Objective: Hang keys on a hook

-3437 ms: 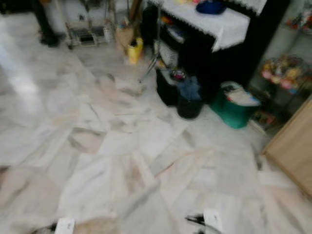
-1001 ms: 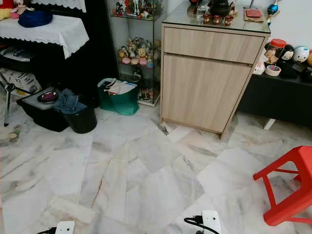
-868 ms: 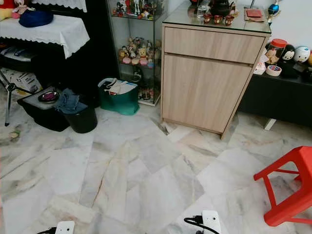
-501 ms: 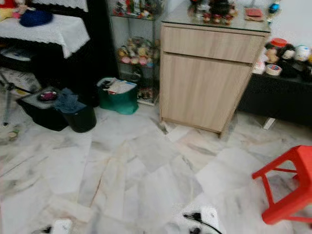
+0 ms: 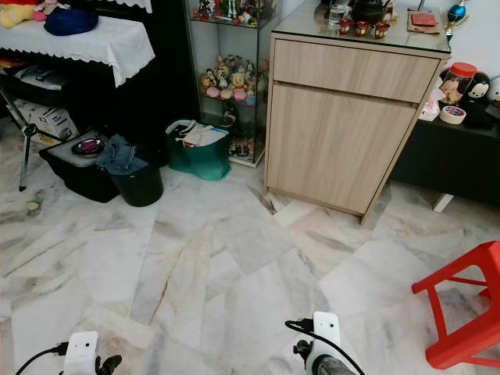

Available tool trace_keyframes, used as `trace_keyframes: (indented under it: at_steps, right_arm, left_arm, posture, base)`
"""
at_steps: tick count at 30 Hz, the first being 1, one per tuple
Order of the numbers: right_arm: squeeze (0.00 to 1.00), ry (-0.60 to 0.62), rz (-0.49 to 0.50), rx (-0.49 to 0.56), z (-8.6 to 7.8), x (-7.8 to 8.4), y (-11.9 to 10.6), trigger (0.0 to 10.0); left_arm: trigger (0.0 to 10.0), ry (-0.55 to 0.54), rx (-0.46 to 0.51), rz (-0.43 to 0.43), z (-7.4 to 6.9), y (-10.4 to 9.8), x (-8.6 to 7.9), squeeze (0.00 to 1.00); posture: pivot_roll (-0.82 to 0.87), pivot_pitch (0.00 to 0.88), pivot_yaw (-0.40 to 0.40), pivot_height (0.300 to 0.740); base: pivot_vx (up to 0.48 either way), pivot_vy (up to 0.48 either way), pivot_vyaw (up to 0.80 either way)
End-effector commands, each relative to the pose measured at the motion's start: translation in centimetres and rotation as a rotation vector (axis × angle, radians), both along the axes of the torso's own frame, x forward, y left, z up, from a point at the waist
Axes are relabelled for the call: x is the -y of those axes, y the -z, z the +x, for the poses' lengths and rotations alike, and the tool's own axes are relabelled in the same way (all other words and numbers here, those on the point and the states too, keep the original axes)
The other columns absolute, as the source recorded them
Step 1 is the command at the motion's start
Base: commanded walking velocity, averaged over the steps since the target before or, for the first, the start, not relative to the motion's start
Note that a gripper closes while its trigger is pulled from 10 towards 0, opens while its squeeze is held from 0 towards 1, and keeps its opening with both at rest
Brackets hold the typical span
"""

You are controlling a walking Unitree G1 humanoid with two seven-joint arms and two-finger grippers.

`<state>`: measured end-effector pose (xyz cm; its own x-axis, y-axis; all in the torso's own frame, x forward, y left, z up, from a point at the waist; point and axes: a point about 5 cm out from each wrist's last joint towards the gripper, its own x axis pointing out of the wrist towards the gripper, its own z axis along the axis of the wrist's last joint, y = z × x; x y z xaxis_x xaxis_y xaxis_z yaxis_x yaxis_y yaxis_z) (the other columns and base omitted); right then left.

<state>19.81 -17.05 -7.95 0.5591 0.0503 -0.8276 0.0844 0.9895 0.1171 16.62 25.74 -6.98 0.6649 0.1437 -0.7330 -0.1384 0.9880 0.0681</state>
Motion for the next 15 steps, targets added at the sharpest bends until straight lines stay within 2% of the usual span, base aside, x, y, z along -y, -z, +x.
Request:
trace_keyframes:
  at_steps: [1, 4, 6, 7, 8, 11, 15]
  right_arm:
    - [0.00, 0.026, 0.001, -0.016, -0.5, 0.3, 0.2, 10.0]
    - [0.00, 0.024, 0.007, -0.013, -0.8, -0.1, 0.4, 10.0]
    - [0.00, 0.014, 0.015, -0.013, -1.5, -0.8, 0.8, 10.0]
    - [0.00, 0.014, 0.015, -0.013, -1.5, -0.8, 0.8, 10.0]
    - [0.00, 0.015, 0.010, -0.030, -2.2, -0.7, 1.1, 10.0]
    - [0.00, 0.055, 0.016, -0.043, -2.7, -0.3, 1.3, 10.0]
    - [0.00, 0.051, 0.012, -0.035, -2.4, -0.3, 1.1, 10.0]
  left_arm:
    - [10.0, 0.004, -0.013, -0.011, -0.3, 0.2, 0.2, 0.00]
    - [10.0, 0.010, -0.010, -0.008, -0.4, 0.2, 0.3, 0.00]
    - [10.0, 0.010, 0.000, -0.002, -0.5, 0.2, 0.4, 0.00]
    - [10.0, 0.010, 0.000, -0.002, -0.5, 0.2, 0.4, 0.00]
    - [10.0, -0.003, 0.005, -0.004, -0.7, 0.3, 0.5, 0.00]
    - [10.0, 0.001, 0.000, -0.010, -0.8, 0.4, 0.7, 0.00]
    - [10.0, 0.011, 0.000, -0.011, -0.8, 0.4, 0.7, 0.00]
  posture:
    - [0.09, 0.000, -0.026, 0.740]
    - [0.09, 0.000, -0.035, 0.740]
    - [0.10, 0.000, -0.041, 0.740]
    - [0.10, 0.000, -0.041, 0.740]
    - [0.09, 0.000, -0.041, 0.740]
    - [0.09, 0.000, -0.038, 0.740]
    - [0.06, 0.000, -0.032, 0.740]
  base:
    - [0.000, 0.000, 0.00]
    - [0.000, 0.000, 0.00]
    - [0.000, -0.292, 0.00]
    - [0.000, -0.292, 0.00]
    - [0.000, -0.304, 0.00]
    - [0.000, -0.304, -0.64]
    - [0.000, -0.304, -0.75]
